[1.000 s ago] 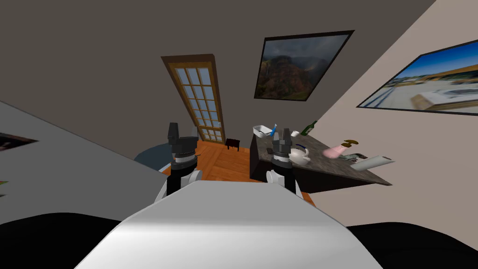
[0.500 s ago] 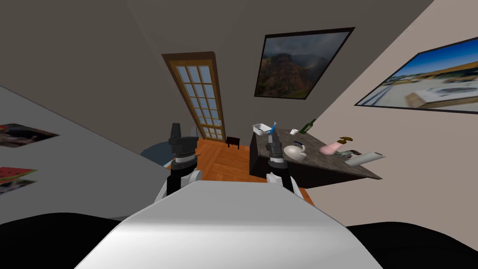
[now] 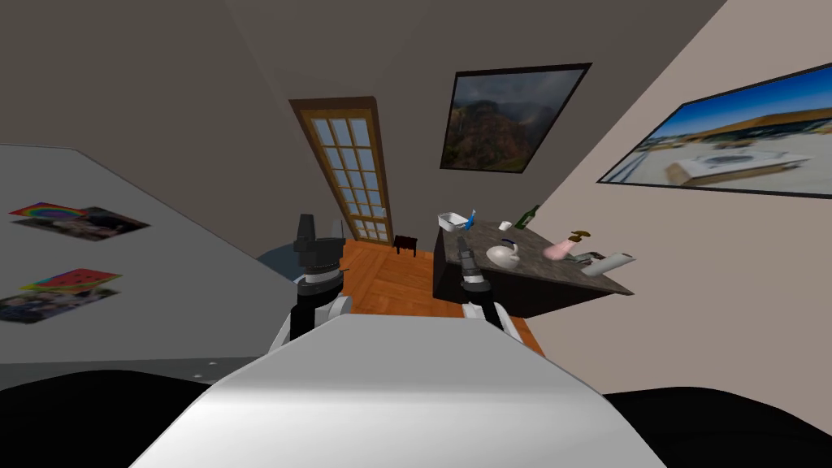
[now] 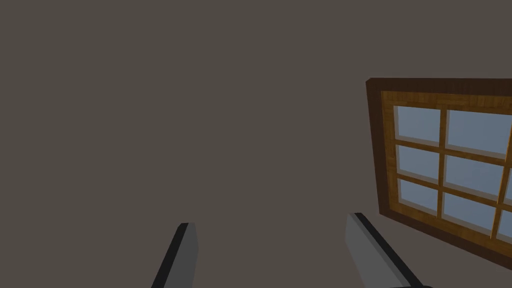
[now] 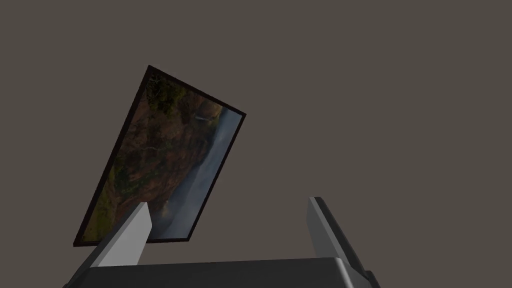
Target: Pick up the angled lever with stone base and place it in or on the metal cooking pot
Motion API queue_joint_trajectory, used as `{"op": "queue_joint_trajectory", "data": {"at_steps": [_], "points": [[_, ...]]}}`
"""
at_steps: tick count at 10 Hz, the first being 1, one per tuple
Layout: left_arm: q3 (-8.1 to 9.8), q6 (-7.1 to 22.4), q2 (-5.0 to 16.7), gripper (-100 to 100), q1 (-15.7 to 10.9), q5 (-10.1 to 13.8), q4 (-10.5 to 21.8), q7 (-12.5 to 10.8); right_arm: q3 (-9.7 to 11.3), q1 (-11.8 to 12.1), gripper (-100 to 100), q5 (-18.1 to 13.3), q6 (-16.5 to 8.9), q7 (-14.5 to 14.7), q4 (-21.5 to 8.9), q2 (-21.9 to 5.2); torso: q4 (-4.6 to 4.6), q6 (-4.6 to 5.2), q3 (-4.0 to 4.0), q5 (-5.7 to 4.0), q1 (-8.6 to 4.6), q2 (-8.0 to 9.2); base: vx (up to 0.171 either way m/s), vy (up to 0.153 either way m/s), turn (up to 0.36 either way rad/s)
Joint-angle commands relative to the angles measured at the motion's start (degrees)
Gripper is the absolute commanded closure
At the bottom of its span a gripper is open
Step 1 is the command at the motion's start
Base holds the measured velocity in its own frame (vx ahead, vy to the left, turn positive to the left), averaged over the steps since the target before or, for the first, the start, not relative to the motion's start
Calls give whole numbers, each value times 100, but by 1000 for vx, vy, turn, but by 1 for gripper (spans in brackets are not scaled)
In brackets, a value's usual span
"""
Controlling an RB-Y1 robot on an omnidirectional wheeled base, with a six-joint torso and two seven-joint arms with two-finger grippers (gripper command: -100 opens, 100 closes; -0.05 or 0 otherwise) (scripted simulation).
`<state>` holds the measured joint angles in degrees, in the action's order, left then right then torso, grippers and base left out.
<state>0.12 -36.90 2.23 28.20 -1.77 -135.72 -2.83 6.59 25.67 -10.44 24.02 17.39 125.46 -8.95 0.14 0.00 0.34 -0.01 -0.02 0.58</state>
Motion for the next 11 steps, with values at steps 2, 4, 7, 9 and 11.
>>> {"op": "queue_joint_trajectory", "data": {"at_steps": [2, 4, 7, 9, 11], "points": [[0, 0, 0, 0, 0, 0, 0, 0, 77, -26, -100, -275, -63, 404, -403, -38, 0, 0, 0, 0, 1, 0, -145, 0, -28], [0, 0, 0, 0, 0, 0, 0, 0, 88, -96, -100, -472, -116, 715, -769, -44, -2, 0, -5, 0, 0, -10, -115, -8, -37], [0, 0, 0, 0, 1, 0, 0, 0, 70, -186, -100, -659, -160, 1042, -1124, -31, -4, 0, -14, 0, 0, -26, -85, -6, -34], [0, 0, 0, 0, 1, 0, 0, 0, 49, -241, -100, -747, -179, 1210, -1359, -20, -8, 0, -23, 1, 3, -41, -38, -1, -29], [0, 0, 0, 0, 1, 0, 0, 0, 20, -301, -100, -831, -194, 1381, -1608, -6, -10, -1, -27, 1, 4, -48, -32, -3, -41]]}}
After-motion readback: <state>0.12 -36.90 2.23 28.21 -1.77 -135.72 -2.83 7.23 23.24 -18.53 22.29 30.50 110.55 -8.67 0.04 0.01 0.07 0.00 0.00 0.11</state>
